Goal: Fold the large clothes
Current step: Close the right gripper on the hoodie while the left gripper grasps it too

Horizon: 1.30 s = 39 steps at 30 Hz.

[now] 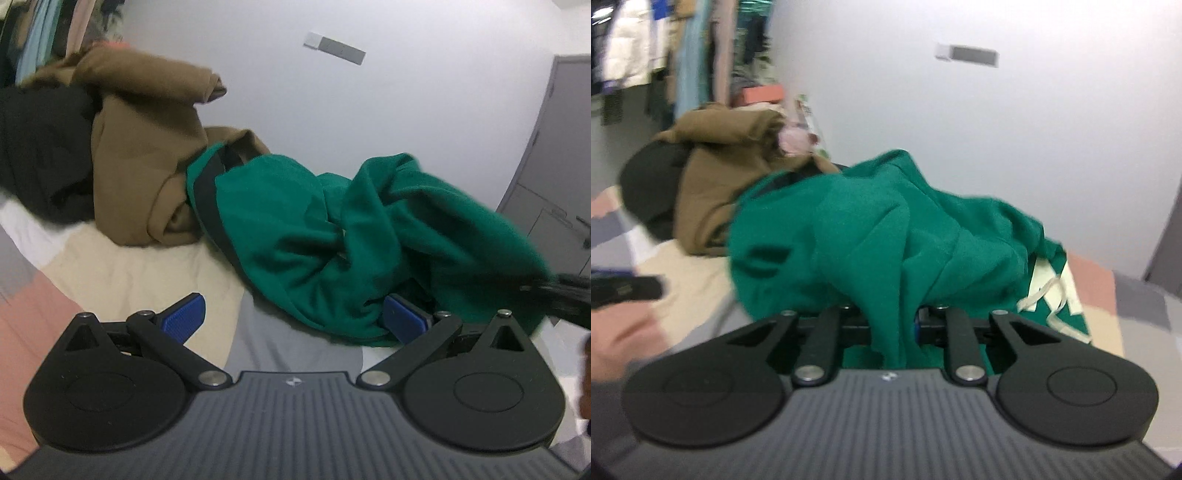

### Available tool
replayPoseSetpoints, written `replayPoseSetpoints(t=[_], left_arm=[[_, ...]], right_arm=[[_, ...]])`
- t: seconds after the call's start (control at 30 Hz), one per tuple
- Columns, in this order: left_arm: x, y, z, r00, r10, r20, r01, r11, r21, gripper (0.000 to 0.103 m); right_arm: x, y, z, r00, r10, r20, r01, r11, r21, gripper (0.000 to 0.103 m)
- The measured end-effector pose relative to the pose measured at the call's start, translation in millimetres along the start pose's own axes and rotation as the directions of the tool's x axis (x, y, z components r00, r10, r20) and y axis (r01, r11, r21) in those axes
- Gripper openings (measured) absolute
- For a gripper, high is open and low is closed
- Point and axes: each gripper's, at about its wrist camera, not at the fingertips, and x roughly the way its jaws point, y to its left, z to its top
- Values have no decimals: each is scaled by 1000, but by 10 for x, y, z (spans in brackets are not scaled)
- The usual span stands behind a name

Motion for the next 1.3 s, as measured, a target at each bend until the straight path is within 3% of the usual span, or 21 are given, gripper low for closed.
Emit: replayPoseSetpoints(t=[0.2,0.37,0.47,0.57,0.7,0.83,0.93,1.0,1.1,1.2,1.3], left_arm=[[-234,-117,-17,1000,-20,19,19,999,42,103],[-469,-181,-64,997,-77,19,76,997,27,103],[-606,-217,-92,992,-125,17,124,992,10,103],[-756,-261,-109,984,-175,21,176,984,-12,103],[-908,-285,-126,964,-266,17,267,960,-84,103],[-931,-295,-169,946,-323,-18,318,939,-131,103],[-893,-312,-219,949,-310,-61,299,943,-147,103],[-833,-277,-249,949,-303,-89,285,942,-176,103],[-727,-196,-270,939,-322,-121,284,924,-255,103],[-601,-131,-258,923,-360,-135,302,896,-325,103],[-517,-114,-267,903,-406,-143,328,864,-383,103]], right_arm=[[-873,184,-11,994,105,1,-105,990,-92,19],[-1519,386,-138,981,194,-24,-196,968,-158,18],[-1888,551,-232,964,260,-51,-265,944,-197,18],[-2193,745,-369,932,345,-109,-361,910,-204,18],[-2292,1019,-641,901,391,-187,-425,883,-198,19],[-2069,1082,-814,904,365,-224,-402,903,-149,20],[-1913,999,-833,901,360,-243,-383,922,-57,27],[-1852,962,-797,897,362,-254,-378,926,-15,52],[-1884,777,-746,901,360,-243,-356,932,62,79],[-1863,508,-674,900,382,-209,-343,918,198,80],[-1792,150,-648,920,358,-161,-286,892,351,83]])
